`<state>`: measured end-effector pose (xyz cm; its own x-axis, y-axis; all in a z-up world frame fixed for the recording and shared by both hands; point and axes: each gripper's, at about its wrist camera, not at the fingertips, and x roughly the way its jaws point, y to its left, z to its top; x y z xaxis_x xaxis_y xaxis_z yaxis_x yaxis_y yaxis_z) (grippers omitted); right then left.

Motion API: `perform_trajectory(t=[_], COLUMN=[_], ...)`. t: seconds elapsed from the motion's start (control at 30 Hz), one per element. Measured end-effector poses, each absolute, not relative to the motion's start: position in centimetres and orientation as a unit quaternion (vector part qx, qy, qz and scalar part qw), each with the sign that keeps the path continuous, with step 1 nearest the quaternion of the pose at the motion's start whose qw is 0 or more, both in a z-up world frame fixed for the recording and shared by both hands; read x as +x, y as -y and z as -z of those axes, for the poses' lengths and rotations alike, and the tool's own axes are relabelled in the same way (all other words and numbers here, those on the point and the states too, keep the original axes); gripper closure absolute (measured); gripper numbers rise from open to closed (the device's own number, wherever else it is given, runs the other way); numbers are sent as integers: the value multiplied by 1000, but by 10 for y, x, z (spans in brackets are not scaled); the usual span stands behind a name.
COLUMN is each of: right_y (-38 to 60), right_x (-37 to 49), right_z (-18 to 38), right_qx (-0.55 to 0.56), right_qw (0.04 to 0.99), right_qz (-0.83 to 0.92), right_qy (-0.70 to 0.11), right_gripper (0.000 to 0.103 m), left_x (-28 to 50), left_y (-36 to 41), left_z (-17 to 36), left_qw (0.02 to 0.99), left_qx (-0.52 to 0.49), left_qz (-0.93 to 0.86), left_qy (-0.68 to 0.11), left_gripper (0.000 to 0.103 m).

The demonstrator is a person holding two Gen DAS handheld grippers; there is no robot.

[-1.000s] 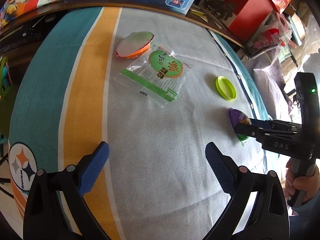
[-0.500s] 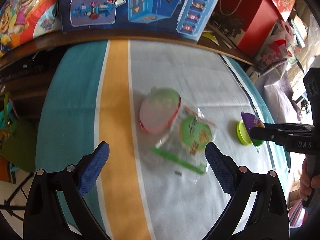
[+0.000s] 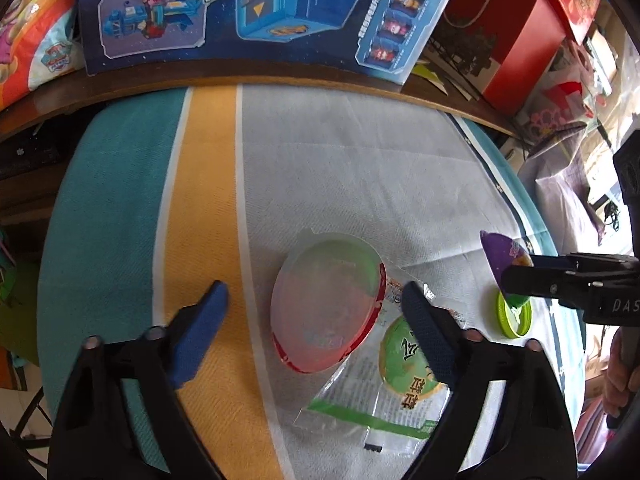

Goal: Collect trash
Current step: 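Grasp the clear plastic bowl with left tool while right tool grasps purple egg toy, then carry bowl and egg toy over the teal bin and release both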

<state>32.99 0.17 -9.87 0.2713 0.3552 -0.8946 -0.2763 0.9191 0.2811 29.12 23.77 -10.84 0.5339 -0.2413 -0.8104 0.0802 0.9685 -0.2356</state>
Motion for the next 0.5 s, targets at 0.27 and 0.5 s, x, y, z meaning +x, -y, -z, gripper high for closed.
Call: perform_trajectory(t=[0.27, 0.5], right_y=[4, 21], right_x=[327, 310], right_z=[101, 88], right_qx=[40, 50], right_qw=[795, 800], right_qz=[-198, -204], right_qy=[-572, -563], right_gripper=[59, 59], left_x=[283, 255], left_y=[-229, -226], left_z=[103, 71], left_qw=[883, 892], left_qx=[-75, -81], left_qz=[84, 73], left_qy=[-456, -438], left_gripper=[48, 48])
